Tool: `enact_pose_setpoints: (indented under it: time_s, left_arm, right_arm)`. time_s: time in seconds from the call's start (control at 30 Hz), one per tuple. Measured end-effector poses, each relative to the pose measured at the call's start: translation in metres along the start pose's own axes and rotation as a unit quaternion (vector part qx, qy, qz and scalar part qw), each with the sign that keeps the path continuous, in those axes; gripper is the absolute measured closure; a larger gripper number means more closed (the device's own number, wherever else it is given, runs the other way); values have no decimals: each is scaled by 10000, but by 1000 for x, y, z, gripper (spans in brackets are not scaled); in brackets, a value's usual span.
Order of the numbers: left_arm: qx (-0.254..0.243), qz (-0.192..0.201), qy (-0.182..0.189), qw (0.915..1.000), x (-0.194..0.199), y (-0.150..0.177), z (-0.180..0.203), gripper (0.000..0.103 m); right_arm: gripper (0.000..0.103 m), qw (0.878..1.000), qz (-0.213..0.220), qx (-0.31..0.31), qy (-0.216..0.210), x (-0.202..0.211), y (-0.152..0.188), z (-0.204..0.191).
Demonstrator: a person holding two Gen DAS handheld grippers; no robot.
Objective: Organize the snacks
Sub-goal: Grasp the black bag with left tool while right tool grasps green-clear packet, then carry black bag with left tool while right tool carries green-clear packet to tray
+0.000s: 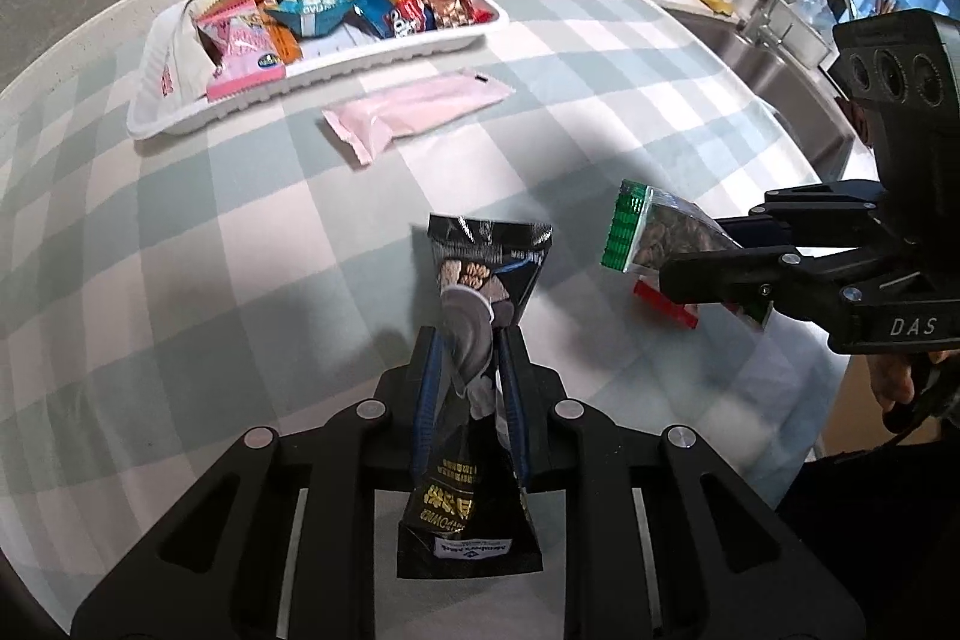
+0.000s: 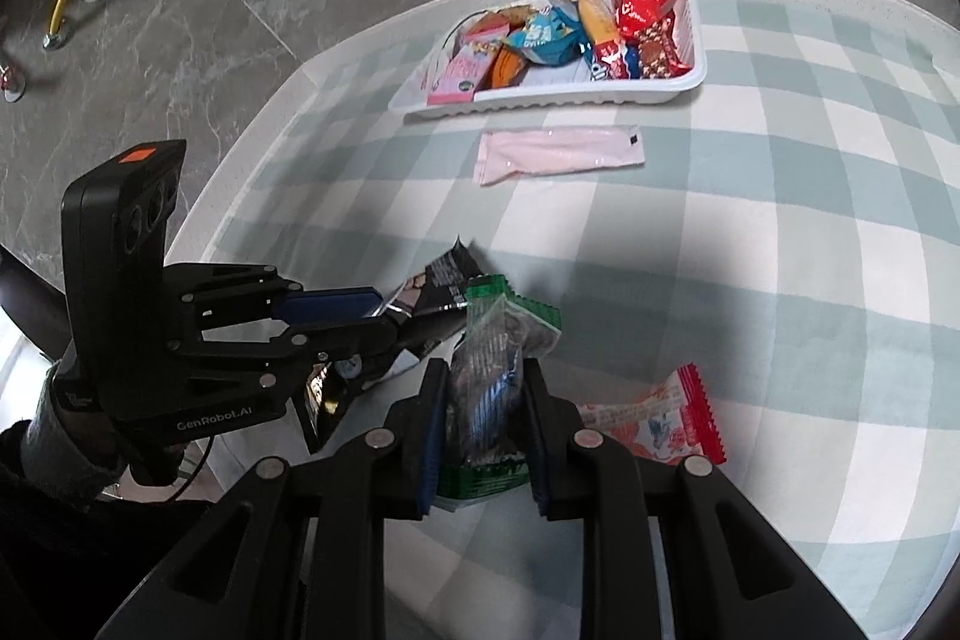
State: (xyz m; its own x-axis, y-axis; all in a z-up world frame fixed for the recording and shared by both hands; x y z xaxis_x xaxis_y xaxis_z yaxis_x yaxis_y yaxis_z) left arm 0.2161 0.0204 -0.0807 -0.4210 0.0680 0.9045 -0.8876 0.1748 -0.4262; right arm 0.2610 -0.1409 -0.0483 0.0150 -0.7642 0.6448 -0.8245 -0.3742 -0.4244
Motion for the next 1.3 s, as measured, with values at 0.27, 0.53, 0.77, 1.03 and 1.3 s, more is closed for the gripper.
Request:
enact_pose_setpoints:
  time_s: [0.27, 0.53, 0.77, 1.03, 1.3]
  left_arm:
    - [-10, 73, -27, 10000, 6, -4, -2, 85]
    - [-25, 14, 13, 10000, 1, -2, -2, 85]
    - [-133, -230, 49, 9996, -15, 5, 4, 84]
    - [-315, -369, -64, 9988, -31, 5, 10, 81]
    - [-532, -319, -230, 9978, -34, 1, 16, 80]
  right_arm:
    - [78, 9999, 134, -72, -77, 4, -10, 0]
    - [78, 9998, 165, -90, -35, 5, -13, 1]
    - [78, 9999, 97, -87, 30, 0, -9, 2]
    - [78, 9999, 35, -137, 70, -3, -7, 5]
    - [77, 9998, -19, -190, 111, -7, -5, 8]
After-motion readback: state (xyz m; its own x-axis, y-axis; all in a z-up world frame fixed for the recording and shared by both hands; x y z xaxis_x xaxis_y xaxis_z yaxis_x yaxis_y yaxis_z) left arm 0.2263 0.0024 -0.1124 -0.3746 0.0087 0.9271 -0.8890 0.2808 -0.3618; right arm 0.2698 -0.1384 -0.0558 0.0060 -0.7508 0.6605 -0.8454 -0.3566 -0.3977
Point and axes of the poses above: each gripper's, at about its wrist camera, not at the fingertips, and x roughly against the way its jaws point, z to its right, y to its underside, the point moved 4 cm from there along -x, roughly the way its jaws point, and after that the axes turned 14 degrees about -y, right-handed, at the moved point
